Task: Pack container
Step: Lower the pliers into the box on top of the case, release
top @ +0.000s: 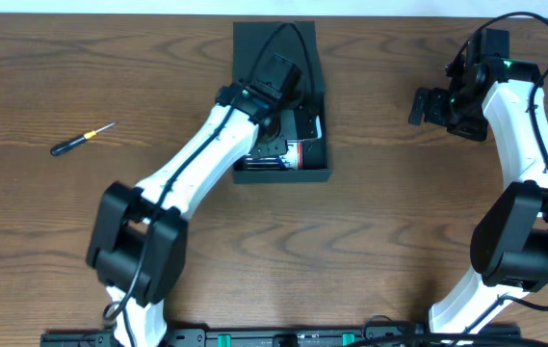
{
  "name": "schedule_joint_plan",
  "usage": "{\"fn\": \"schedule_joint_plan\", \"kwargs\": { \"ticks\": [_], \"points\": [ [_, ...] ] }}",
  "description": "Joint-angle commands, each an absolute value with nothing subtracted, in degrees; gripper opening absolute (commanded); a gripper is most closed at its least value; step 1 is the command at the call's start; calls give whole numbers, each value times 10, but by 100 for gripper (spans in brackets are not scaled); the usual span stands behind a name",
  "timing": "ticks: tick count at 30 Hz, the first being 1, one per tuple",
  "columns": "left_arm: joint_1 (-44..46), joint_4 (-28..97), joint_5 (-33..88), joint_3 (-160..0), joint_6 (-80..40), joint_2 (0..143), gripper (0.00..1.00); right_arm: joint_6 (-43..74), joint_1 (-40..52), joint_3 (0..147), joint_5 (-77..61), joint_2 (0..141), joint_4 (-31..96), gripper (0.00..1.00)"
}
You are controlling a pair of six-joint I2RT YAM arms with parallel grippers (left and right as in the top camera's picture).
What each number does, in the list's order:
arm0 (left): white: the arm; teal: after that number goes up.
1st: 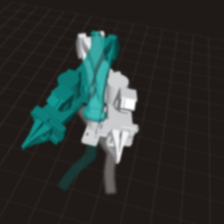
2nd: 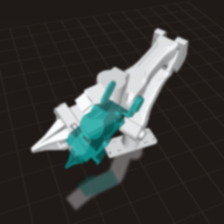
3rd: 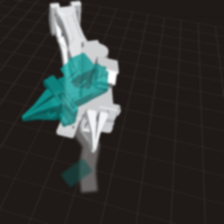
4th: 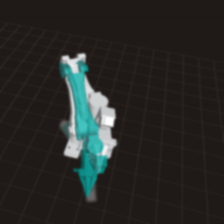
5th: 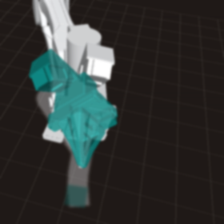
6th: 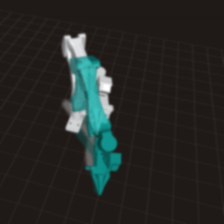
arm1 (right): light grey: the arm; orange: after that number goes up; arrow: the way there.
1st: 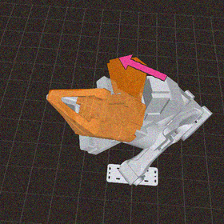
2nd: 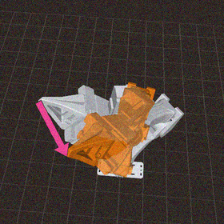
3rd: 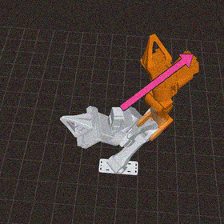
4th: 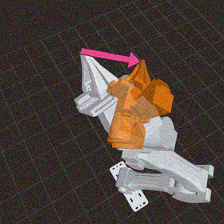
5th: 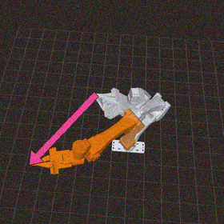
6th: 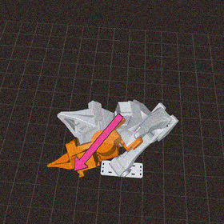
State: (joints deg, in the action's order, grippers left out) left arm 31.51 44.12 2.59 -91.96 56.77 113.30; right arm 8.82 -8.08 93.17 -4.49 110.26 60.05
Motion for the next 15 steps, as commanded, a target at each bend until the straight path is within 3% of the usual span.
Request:
{"fn": "schedule_joint_plan", "kwargs": {
  "ticks": [1, 15],
  "points": [
    [308, 436, 22, -922, 589, 1143, 6, 98, -78, 930, -50, 1106, 603, 99],
    [259, 439, 50, -920, 584, 1168, 6, 98, -78, 930, -50, 1106, 609, 99]
  ]
}}
